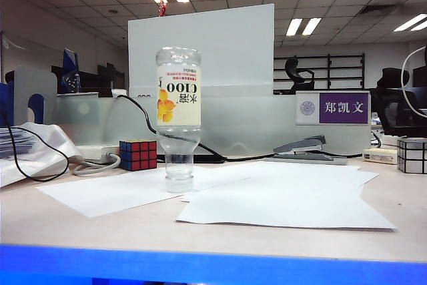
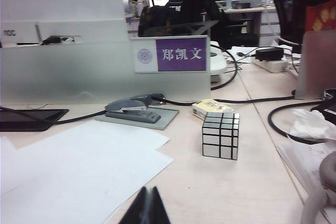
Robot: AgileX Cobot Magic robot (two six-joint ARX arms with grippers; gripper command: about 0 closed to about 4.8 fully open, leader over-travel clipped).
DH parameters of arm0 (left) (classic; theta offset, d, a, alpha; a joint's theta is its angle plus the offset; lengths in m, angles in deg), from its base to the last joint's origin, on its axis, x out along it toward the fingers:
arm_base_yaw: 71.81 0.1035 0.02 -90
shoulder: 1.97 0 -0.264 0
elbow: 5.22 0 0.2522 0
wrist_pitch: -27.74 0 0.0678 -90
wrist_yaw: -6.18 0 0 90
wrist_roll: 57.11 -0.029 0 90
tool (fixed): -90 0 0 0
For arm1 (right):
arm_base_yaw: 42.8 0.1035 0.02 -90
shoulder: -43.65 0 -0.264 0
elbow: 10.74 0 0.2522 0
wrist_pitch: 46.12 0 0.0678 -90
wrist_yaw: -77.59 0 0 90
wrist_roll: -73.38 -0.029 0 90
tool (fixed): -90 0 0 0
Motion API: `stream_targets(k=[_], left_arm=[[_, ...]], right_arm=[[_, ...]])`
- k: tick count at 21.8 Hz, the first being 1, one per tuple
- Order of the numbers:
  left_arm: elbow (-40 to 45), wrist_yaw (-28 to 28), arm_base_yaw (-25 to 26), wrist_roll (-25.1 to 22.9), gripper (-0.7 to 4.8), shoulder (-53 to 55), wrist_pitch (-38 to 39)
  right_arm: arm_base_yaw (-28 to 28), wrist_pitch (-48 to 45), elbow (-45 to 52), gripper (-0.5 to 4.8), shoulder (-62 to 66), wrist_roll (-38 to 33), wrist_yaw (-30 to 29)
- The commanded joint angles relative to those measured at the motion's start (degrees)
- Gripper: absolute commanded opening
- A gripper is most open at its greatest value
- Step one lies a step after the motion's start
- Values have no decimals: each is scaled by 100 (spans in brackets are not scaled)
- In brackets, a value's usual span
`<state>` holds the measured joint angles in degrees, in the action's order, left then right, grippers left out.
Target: Flip the plastic bottle upside down.
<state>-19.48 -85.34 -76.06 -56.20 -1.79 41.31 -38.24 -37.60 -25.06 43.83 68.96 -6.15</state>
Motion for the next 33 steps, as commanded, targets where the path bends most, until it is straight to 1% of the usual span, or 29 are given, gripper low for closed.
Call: stream_targets(k=[1,10,16,33], left_arm=[[-4,24,2,-7,-5,-7,-63],[-4,24,2,-7,-5,-7,-63],[-4,24,2,-7,-5,-7,-63],[-4,24,2,-7,-5,-7,-63]], right_arm=[[-20,-57,11,-9,-11,-7,24],[-308,-35,11,-9,-11,-31,-44],[-505,-35,11,-9,-11,-31,-249],[-739,-37,11,-9,-11,-28,-404]])
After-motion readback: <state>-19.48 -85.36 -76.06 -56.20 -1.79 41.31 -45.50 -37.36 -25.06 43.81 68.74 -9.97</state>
